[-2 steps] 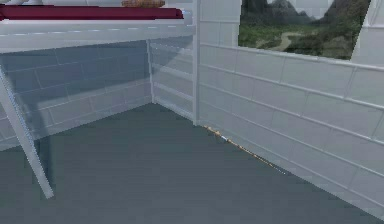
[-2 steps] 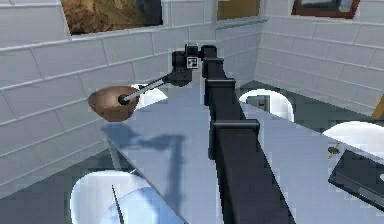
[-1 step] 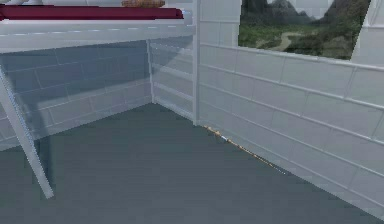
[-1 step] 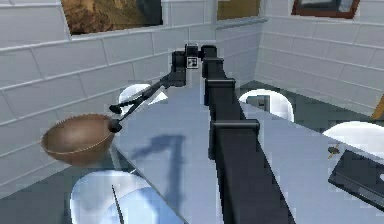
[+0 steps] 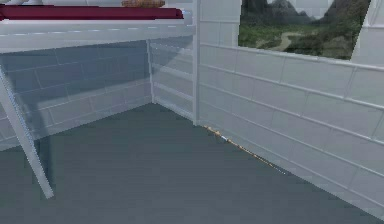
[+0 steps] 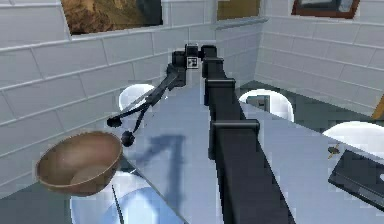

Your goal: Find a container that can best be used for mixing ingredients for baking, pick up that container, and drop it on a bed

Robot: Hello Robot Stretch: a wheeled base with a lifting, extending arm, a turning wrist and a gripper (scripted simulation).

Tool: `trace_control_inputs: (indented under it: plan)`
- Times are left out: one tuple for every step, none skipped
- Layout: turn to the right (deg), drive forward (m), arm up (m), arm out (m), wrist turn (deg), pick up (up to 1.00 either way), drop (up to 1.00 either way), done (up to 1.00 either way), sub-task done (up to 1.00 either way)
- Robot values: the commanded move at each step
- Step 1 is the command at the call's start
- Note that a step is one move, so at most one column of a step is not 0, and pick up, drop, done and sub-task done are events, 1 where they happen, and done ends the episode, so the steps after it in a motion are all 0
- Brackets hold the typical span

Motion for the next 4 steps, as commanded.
trace_control_inputs:
  plan:
    - [0.0,0.0,0.0,-0.46,0.0,0.0,0.0,0.0,0.0]
    - [-45.0,0.0,0.0,0.0,0.0,0.0,0.0,0.0,0.0]
    - [-27.0,0.0,0.0,0.0,0.0,0.0,0.0,0.0,0.0]
    - [0.0,0.4,0.0,0.0,0.0,0.0,0.0,0.0,0.0]
